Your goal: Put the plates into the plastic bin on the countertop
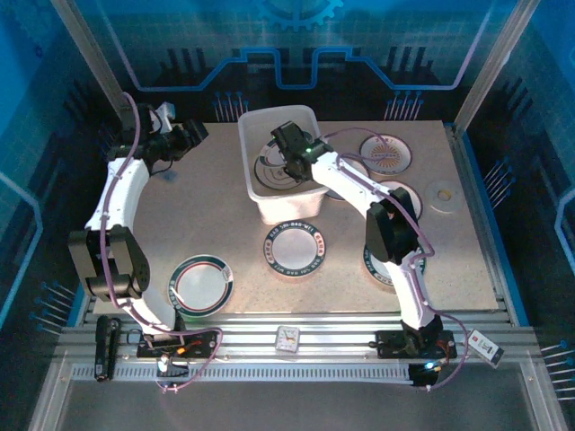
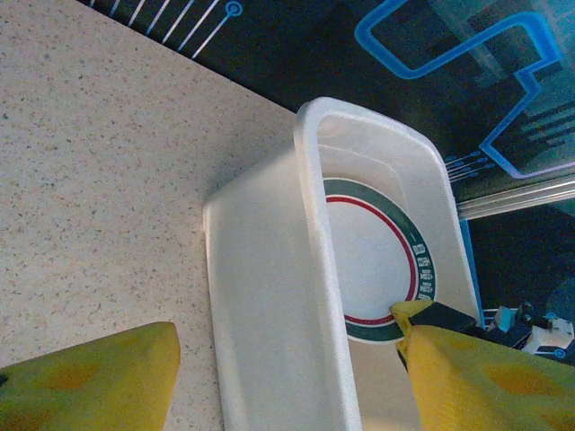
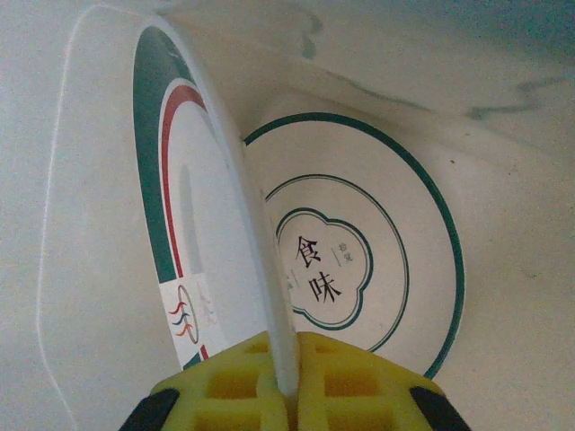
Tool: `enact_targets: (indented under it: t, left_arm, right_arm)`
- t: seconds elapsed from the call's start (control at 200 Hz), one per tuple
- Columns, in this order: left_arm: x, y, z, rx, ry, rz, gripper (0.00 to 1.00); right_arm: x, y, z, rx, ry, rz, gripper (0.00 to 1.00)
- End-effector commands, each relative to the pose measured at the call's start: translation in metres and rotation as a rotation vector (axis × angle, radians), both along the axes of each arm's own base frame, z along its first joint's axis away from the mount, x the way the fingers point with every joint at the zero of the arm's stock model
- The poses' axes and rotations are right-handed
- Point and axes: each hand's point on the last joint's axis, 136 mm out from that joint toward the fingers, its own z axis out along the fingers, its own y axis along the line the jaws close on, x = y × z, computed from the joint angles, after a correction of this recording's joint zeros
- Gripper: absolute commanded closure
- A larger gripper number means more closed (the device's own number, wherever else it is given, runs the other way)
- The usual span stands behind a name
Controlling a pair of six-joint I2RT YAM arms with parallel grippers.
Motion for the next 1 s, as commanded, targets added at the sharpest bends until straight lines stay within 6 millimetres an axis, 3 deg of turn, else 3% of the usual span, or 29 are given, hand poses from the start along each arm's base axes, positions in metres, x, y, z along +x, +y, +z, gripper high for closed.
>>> enact_targets:
  t: [0.0,0.395,0.56,0.82,0.996]
  left_arm:
    - [0.002,0.001,0.009,-0.009,-0.015,-0.016,0.31]
    - [0.0,0.0,0.01,-0.015,-0.016,-0.013,0.31]
    - [-0.002,0.0,0.011,-0.017,-0.021,-0.01,0.31]
    - [-0.004,-0.001,0.01,-0.022,-0.018,-0.008,0.31]
    - [-0.003,-0.001,0.01,-0.027,-0.016,-0.005,0.31]
  right_arm:
    - [-0.01,0.012,-0.022,-0.002,0.061,-0.026,1.0]
    - [-0.004,0.021,0.018,0.04,-0.033,-0.043,1.0]
    - [-0.006,0.028,0.023,0.062,-0.046,-0.045,1.0]
    - [-0.009,0.032,0.022,0.064,-0.053,-0.057,0.99]
    - [-0.013,0.035,0.002,0.087,0.0,-0.089,0.97]
